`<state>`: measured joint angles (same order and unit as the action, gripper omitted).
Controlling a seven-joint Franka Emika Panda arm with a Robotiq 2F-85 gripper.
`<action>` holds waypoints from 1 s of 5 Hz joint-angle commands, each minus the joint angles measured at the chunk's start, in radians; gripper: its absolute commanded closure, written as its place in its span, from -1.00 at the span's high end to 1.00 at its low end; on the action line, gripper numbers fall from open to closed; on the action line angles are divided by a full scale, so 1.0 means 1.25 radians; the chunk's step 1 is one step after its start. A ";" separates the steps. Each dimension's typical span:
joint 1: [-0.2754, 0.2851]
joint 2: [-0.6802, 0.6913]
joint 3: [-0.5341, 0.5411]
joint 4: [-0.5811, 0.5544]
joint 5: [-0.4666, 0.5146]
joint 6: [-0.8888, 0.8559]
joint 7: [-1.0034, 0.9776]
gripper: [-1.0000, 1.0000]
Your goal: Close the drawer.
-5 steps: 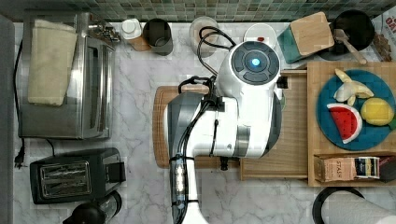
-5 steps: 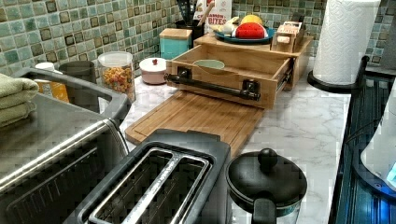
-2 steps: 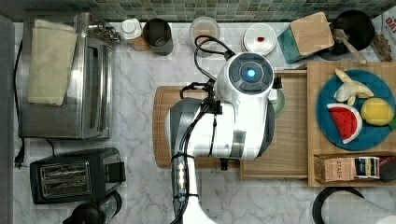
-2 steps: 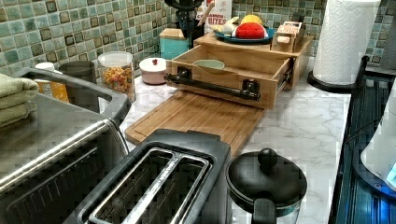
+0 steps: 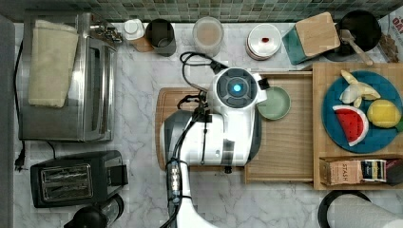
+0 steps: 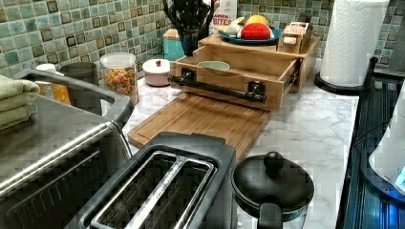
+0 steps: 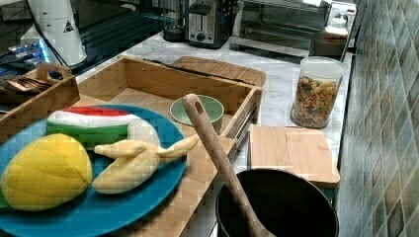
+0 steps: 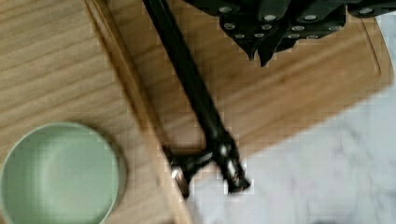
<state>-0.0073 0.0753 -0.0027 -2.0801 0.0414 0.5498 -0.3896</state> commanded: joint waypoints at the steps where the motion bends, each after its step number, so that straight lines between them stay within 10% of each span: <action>1: 0.049 -0.033 0.057 -0.071 0.002 0.079 -0.204 -1.00; 5: 0.090 0.064 0.092 -0.135 -0.289 0.173 -0.056 -1.00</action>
<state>0.0565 0.1522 0.0910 -2.1992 -0.2489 0.7402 -0.5347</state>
